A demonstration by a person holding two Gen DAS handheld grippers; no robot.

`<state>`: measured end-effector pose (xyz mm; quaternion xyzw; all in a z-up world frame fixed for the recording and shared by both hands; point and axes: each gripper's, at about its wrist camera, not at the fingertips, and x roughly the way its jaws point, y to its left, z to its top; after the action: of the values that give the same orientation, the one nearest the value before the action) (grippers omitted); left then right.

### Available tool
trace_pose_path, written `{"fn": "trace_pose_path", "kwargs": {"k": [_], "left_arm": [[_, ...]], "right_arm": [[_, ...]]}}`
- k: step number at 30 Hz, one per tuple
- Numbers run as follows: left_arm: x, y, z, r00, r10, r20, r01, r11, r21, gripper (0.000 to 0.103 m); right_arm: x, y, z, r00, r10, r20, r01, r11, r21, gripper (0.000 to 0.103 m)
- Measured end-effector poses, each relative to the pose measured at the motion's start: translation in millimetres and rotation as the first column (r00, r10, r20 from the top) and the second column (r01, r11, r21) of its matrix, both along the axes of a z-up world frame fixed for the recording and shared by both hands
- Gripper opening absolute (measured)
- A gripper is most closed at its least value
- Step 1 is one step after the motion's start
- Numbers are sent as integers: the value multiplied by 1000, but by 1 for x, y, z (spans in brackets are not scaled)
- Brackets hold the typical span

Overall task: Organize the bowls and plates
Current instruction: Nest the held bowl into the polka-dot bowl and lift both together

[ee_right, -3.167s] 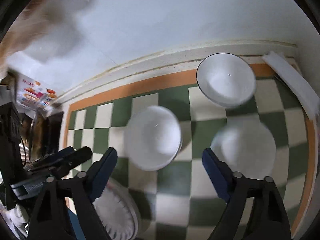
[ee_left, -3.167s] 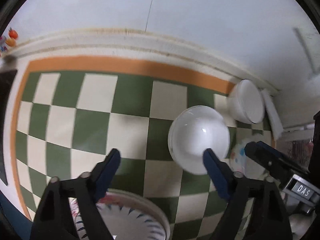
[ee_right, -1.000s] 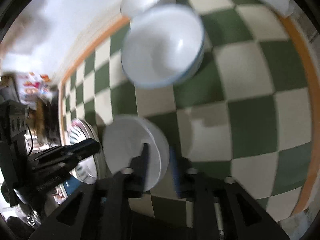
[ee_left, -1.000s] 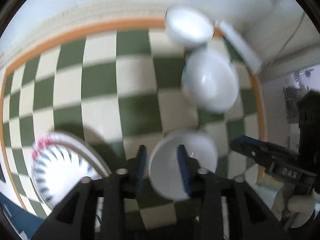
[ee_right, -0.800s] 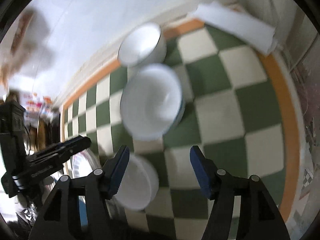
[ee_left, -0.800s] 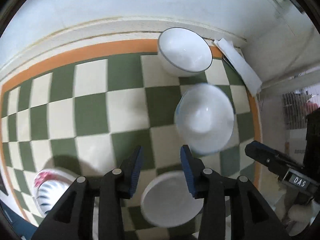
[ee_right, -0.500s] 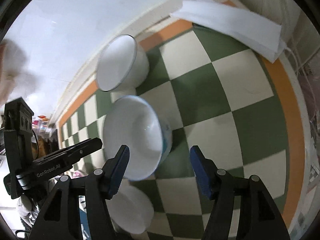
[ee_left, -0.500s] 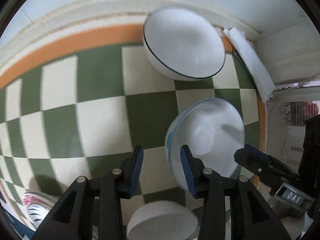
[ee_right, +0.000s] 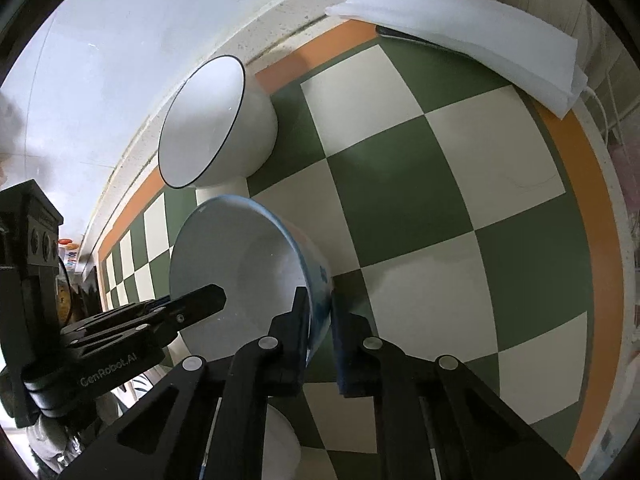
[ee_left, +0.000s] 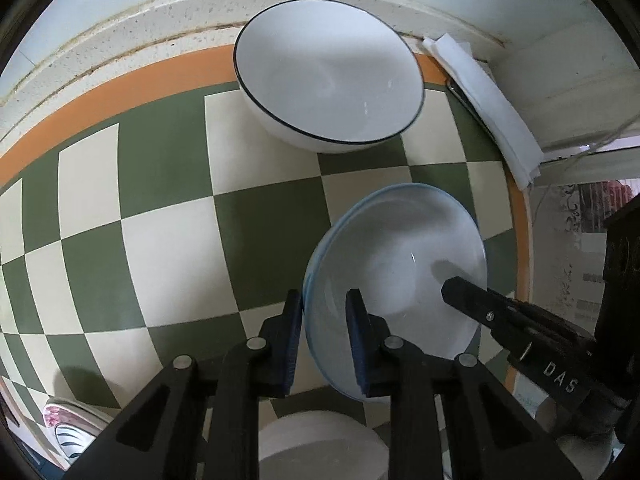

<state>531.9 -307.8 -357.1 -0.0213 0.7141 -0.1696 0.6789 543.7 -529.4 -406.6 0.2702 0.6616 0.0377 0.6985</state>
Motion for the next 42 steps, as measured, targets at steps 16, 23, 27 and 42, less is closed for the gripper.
{"fn": "trace_pose_path", "kwargs": {"k": [16, 23, 27, 42], "left_arm": [[-63, 33, 88, 981, -21, 192, 29, 999, -42, 20], [-97, 61, 89, 981, -30, 190, 35, 999, -26, 20], [-108, 69, 76, 988, -31, 154, 34, 999, -18, 20], [-123, 61, 24, 994, -90, 59, 87, 995, 50, 20]], "right_arm": [[-61, 33, 92, 996, 16, 92, -14, 1000, -18, 12], [-104, 59, 100, 997, 20, 79, -22, 1000, 16, 12], [-119, 70, 91, 998, 30, 55, -32, 999, 25, 12], [-140, 77, 46, 998, 42, -43, -42, 999, -5, 12]]}}
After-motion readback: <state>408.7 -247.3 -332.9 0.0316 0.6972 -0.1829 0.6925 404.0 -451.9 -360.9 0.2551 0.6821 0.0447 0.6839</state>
